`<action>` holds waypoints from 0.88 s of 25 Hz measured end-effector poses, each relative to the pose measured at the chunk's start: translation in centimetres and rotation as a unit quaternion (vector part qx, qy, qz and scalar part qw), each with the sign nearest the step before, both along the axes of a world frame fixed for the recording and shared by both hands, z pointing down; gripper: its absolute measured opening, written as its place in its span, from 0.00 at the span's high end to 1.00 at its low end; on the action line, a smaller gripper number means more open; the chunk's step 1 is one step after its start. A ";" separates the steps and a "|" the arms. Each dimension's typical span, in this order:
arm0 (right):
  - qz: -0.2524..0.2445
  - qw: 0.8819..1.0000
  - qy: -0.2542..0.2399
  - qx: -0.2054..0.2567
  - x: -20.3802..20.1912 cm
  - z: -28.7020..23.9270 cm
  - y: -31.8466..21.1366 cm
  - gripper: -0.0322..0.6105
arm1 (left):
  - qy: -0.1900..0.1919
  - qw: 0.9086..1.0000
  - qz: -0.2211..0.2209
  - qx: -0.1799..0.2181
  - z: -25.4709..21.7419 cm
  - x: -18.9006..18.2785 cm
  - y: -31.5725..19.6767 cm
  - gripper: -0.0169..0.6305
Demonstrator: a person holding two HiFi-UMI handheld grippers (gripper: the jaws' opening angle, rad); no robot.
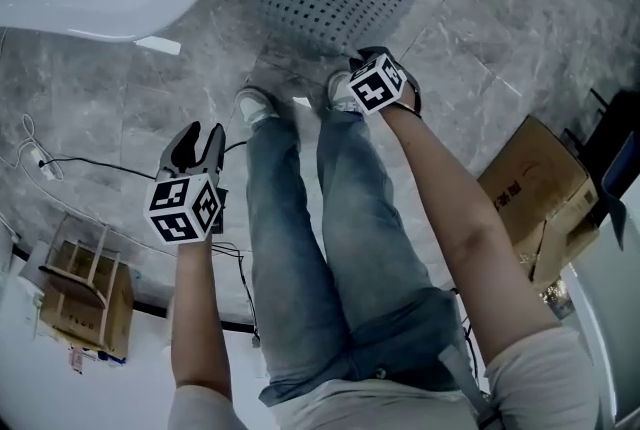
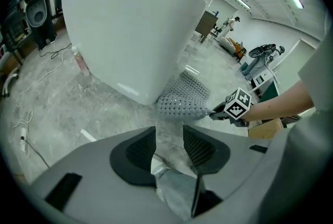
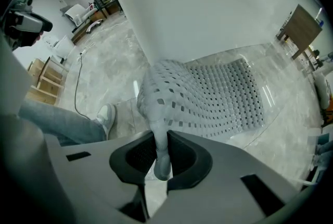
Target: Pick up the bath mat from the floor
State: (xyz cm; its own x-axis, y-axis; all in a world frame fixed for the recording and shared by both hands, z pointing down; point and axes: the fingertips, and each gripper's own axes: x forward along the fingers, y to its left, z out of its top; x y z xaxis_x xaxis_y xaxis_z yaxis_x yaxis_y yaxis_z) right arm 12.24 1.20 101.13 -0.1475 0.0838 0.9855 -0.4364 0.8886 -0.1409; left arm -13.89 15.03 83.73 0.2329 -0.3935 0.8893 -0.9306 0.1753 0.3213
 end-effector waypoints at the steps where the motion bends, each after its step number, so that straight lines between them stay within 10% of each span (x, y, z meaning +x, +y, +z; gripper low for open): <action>1: -0.004 1.000 -0.004 -0.002 -0.2 -0.8 0.0 0.84 | 0.003 1.000 -0.004 0.000 -0.5 0.3 0.1 0.70; 22: -0.044 0.995 -0.085 -0.009 -4.1 -16.9 -2.3 0.85 | 0.009 0.997 -0.071 0.031 -10.6 3.6 -1.6 0.90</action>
